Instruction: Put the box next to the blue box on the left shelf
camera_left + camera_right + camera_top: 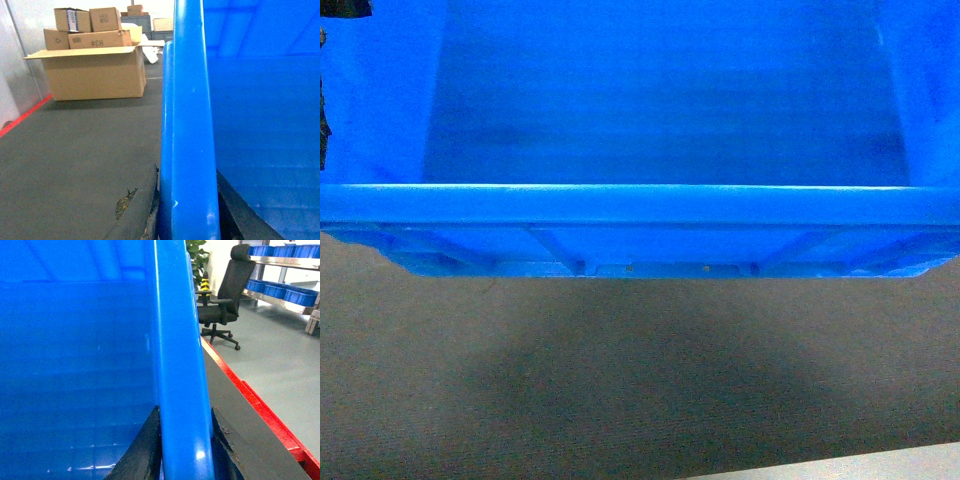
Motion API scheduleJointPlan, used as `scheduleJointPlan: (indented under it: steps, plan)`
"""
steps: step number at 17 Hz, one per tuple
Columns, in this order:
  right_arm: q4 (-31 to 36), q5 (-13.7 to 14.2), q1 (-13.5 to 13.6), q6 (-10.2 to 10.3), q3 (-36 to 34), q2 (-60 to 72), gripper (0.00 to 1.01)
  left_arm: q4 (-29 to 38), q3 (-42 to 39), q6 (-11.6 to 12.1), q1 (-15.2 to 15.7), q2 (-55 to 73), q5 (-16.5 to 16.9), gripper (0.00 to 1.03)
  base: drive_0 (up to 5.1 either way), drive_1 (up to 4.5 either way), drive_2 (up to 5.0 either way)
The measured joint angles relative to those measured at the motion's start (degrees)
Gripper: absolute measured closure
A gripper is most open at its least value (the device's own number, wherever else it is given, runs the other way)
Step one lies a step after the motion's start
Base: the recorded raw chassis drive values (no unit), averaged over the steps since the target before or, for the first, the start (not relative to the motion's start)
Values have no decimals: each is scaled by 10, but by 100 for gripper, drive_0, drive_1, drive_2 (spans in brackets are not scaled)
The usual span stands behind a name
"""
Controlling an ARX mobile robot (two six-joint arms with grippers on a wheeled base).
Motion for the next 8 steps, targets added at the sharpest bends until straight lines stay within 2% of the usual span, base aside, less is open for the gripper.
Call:
scheduleJointPlan:
  steps: [8]
  plan:
    - [0,0,0,0,0,-1,80,0,0,0,0,0,0,84,-136,-136,-136]
